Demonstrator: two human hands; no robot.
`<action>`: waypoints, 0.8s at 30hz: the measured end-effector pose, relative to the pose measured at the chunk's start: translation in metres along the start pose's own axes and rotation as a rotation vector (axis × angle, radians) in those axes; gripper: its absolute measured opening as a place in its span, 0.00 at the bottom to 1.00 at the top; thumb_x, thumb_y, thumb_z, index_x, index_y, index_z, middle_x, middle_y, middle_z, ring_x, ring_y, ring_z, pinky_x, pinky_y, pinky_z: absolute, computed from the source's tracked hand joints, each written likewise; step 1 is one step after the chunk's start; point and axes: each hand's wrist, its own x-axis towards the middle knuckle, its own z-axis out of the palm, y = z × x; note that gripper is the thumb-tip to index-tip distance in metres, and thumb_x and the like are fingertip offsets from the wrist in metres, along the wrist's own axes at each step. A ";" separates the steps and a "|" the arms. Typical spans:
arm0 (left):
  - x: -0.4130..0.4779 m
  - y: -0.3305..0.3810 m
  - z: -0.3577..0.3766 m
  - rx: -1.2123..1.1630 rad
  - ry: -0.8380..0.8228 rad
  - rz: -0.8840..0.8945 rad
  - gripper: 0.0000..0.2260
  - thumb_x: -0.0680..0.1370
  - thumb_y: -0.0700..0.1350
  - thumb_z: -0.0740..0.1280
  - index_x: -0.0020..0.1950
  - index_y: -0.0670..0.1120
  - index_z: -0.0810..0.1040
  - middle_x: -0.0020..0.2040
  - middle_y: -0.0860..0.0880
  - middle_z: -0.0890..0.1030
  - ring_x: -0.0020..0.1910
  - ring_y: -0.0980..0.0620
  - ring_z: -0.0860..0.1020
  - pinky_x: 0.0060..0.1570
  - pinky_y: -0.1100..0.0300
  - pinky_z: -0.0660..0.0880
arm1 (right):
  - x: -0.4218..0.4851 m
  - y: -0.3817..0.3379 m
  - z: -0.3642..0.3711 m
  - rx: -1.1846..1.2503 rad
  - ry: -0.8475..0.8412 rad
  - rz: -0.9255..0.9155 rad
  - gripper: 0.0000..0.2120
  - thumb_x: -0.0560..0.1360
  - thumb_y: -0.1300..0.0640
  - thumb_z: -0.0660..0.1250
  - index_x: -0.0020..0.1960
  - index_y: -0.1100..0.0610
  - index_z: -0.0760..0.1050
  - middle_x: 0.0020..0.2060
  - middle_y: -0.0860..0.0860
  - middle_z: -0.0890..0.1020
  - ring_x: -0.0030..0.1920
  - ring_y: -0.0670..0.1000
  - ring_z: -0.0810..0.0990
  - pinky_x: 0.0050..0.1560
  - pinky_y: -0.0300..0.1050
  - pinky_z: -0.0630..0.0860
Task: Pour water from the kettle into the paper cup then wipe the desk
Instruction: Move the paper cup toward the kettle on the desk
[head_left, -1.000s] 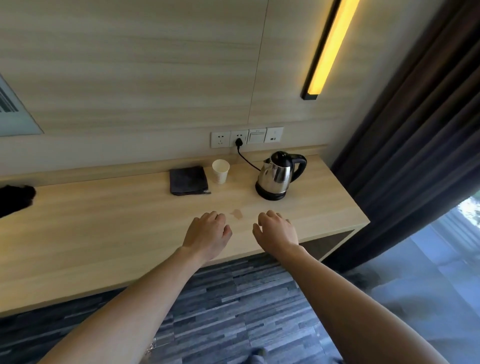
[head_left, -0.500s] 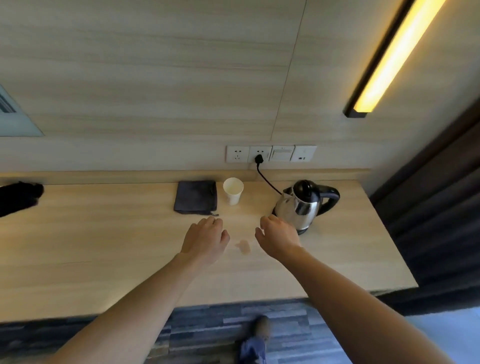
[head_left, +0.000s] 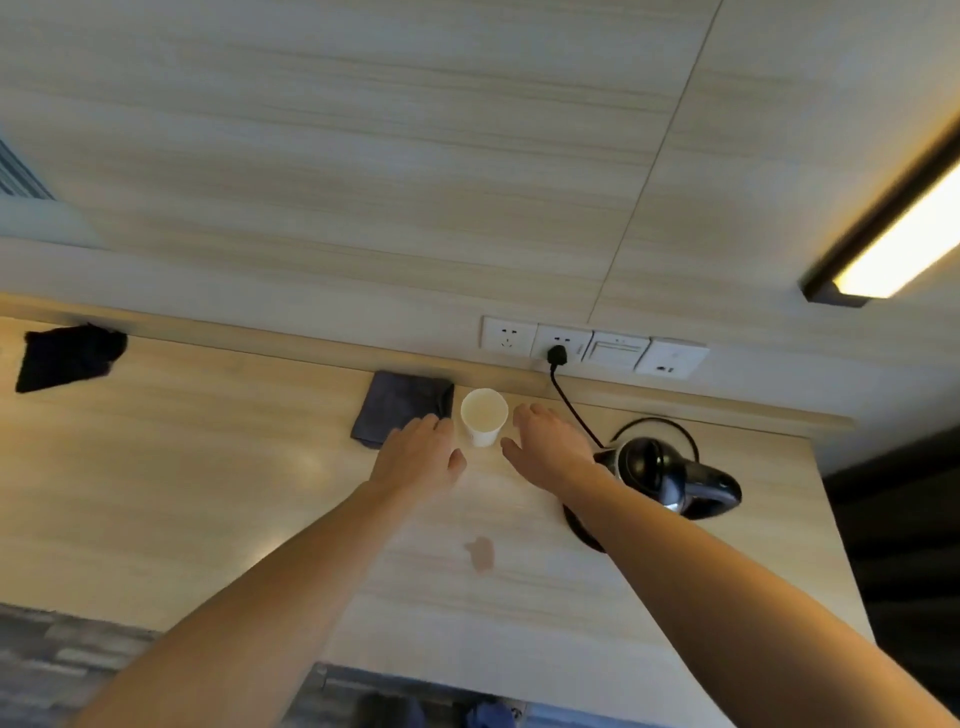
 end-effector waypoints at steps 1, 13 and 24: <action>0.008 -0.001 0.001 0.001 -0.017 0.001 0.11 0.81 0.51 0.63 0.55 0.44 0.74 0.52 0.45 0.78 0.52 0.43 0.79 0.44 0.50 0.71 | 0.008 0.002 -0.001 0.015 -0.020 0.002 0.21 0.82 0.47 0.64 0.69 0.57 0.70 0.62 0.55 0.78 0.59 0.58 0.78 0.54 0.53 0.77; 0.095 -0.018 0.035 -0.159 -0.191 0.035 0.29 0.72 0.49 0.76 0.69 0.44 0.69 0.64 0.44 0.75 0.61 0.40 0.76 0.54 0.46 0.76 | 0.075 0.015 0.022 0.132 -0.171 0.112 0.40 0.71 0.51 0.80 0.77 0.56 0.65 0.68 0.54 0.76 0.65 0.57 0.77 0.61 0.53 0.77; 0.081 -0.025 0.041 -0.384 -0.198 0.087 0.33 0.69 0.47 0.81 0.71 0.46 0.72 0.66 0.47 0.77 0.62 0.45 0.79 0.58 0.49 0.79 | 0.050 0.002 0.039 0.303 -0.044 0.148 0.29 0.69 0.55 0.80 0.68 0.53 0.75 0.58 0.50 0.81 0.55 0.52 0.79 0.50 0.46 0.76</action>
